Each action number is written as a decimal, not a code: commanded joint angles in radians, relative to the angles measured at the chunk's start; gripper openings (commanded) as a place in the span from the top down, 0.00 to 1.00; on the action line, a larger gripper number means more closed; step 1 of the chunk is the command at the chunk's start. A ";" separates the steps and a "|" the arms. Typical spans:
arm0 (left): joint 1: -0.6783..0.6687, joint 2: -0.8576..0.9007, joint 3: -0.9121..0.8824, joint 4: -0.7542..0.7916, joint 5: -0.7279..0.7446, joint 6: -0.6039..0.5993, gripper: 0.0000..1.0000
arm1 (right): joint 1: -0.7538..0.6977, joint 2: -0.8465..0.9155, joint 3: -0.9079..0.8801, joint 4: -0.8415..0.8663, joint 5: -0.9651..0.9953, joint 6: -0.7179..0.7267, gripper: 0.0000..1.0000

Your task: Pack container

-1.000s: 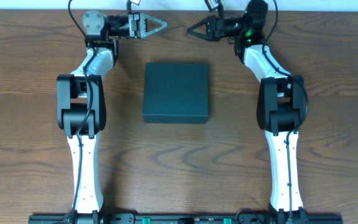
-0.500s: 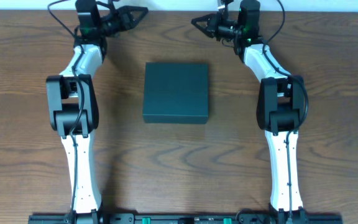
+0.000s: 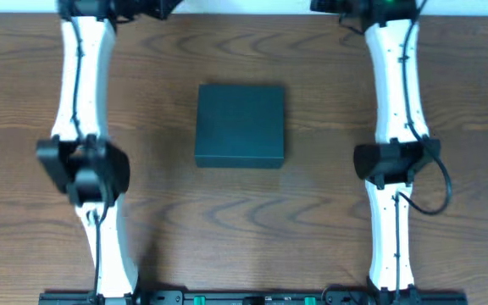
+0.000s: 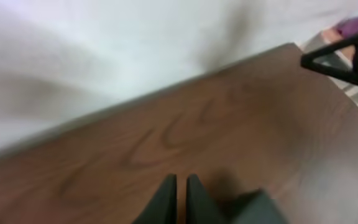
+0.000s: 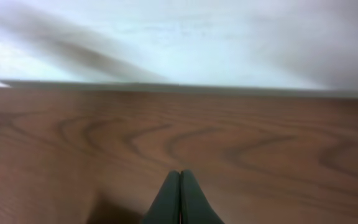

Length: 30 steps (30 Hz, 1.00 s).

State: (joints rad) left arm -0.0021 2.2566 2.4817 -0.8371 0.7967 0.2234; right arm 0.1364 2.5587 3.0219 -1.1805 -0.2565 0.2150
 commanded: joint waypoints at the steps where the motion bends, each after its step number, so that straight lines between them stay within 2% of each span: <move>1: -0.055 -0.179 0.048 -0.133 -0.126 0.188 0.94 | 0.027 -0.132 0.042 -0.096 0.051 -0.130 0.98; 4: -0.133 -0.297 0.048 -0.284 -0.190 0.249 0.93 | 0.039 -0.228 0.042 -0.229 0.051 -0.186 0.98; 9: -0.248 -0.462 0.048 -0.458 -0.258 0.259 0.93 | 0.042 -0.407 0.041 -0.414 0.065 -0.209 0.98; 14: -0.290 -0.649 0.047 -0.617 -0.364 0.272 0.94 | 0.084 -0.607 0.023 -0.448 0.075 -0.214 0.98; 17: -0.286 -0.757 0.043 -0.718 -0.405 0.291 0.94 | 0.154 -0.711 -0.052 -0.466 0.141 -0.213 0.98; 20: -0.282 -0.914 -0.028 -0.743 -0.438 0.297 0.94 | 0.279 -0.869 -0.300 -0.427 0.254 -0.212 0.98; 25: -0.283 -1.181 -0.344 -0.652 -0.537 0.216 0.86 | 0.506 -1.158 -0.775 -0.346 0.537 -0.166 0.98; 28: -0.283 -1.279 -0.566 -0.633 -0.527 0.203 0.87 | 0.546 -1.304 -0.995 -0.325 0.560 -0.075 0.98; 30: -0.283 -1.321 -0.653 -0.586 -0.523 0.195 0.85 | 0.546 -1.368 -1.117 -0.284 0.560 -0.054 0.98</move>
State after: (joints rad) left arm -0.2890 0.9539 1.9072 -1.4483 0.2874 0.4454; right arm 0.6712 1.2579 1.9984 -1.4803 0.2363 0.0940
